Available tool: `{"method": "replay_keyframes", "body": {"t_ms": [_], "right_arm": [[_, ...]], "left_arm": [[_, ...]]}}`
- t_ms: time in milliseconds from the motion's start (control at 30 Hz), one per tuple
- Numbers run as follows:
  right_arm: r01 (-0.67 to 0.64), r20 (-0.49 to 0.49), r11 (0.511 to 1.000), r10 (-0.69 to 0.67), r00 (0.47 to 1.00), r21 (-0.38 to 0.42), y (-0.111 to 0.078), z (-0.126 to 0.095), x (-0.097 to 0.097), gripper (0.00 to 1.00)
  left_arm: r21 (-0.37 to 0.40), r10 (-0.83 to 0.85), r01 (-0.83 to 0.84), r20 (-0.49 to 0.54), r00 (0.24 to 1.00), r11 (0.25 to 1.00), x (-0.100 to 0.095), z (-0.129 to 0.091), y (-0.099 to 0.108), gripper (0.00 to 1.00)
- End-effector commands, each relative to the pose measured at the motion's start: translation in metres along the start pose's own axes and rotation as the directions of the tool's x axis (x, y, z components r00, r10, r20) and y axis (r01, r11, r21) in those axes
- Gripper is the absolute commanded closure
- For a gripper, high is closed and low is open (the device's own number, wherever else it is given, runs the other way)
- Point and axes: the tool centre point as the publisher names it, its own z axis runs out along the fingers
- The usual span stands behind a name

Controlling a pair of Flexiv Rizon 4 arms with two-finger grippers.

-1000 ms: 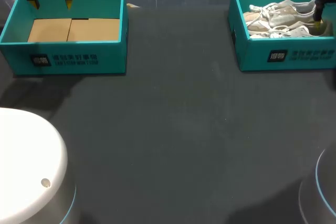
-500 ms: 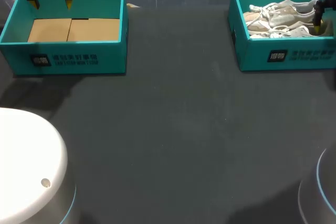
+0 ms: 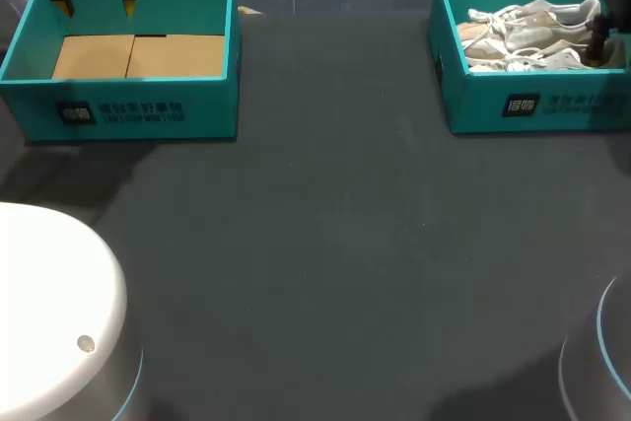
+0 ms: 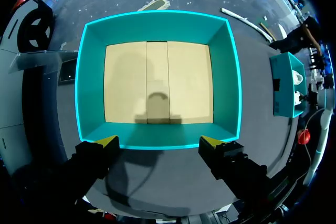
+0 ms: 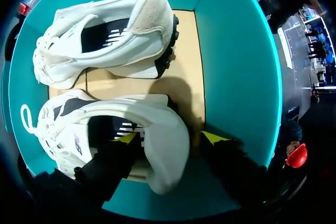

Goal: Take the shoe out of the shoebox, open the shoe tongue, remove and reinsert the insole, then place the shoe into the shoebox

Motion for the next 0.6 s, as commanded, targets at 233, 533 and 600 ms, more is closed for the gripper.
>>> {"method": "replay_keyframes", "body": {"t_ms": [233, 533, 600], "right_arm": [[-0.003, 0.011, 1.000, 0.003, 1.000, 0.001, 0.0007, 0.0084, 0.0005, 0.44], [-0.011, 0.017, 1.000, 0.011, 1.000, 0.000, 0.0025, 0.0121, -0.0008, 0.66], [-0.013, 0.018, 1.000, 0.013, 1.000, -0.001, 0.0026, 0.0122, -0.0010, 0.80]], "left_arm": [[0.000, 0.000, 0.000, 0.000, 1.000, 1.000, 0.0000, 0.0002, -0.0001, 0.00], [0.000, 0.000, 0.000, 0.000, 1.000, 1.000, 0.0000, 0.0002, -0.0001, 0.00], [0.000, 0.000, 0.000, 0.000, 1.000, 1.000, 0.0000, 0.0002, -0.0001, 0.00]]}}
